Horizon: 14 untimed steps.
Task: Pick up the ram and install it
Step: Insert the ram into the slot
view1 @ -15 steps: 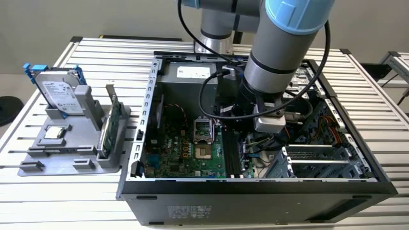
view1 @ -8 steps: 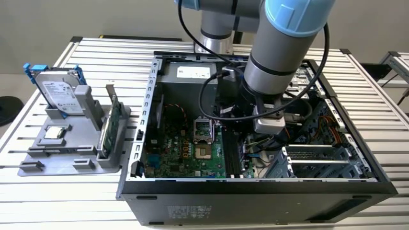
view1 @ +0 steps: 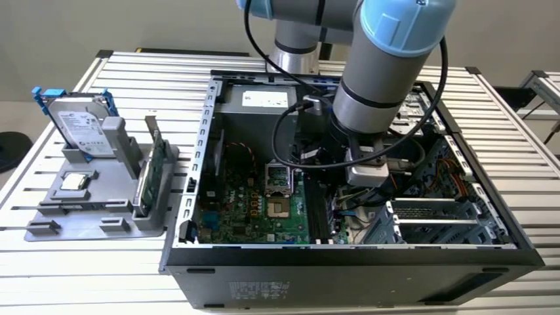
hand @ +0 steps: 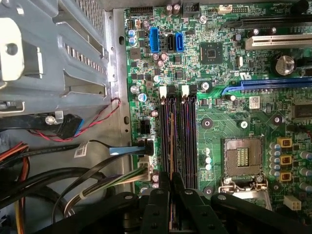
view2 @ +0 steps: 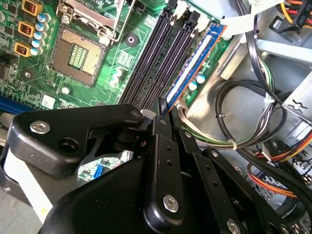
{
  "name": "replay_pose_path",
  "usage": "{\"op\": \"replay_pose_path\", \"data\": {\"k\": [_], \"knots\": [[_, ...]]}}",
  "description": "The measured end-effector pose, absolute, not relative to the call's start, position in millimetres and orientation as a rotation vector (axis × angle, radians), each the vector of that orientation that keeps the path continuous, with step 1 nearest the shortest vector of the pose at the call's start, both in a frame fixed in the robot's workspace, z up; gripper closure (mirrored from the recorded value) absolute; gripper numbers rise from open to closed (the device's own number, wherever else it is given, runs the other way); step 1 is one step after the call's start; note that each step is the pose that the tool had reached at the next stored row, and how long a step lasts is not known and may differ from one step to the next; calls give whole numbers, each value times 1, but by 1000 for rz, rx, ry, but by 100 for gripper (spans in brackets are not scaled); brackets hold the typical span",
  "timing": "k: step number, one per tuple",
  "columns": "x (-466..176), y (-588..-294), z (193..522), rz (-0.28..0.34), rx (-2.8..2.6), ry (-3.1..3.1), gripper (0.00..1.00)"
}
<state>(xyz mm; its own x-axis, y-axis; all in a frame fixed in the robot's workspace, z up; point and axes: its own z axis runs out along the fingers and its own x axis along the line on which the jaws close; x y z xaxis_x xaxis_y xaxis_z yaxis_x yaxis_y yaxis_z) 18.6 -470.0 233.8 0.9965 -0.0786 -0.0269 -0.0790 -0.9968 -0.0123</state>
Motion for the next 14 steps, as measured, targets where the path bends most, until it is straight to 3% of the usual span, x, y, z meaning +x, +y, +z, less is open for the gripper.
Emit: {"op": "replay_pose_path", "data": {"k": [14], "knots": [[19, -476, 229, 41, -3126, 118, 100]]}}
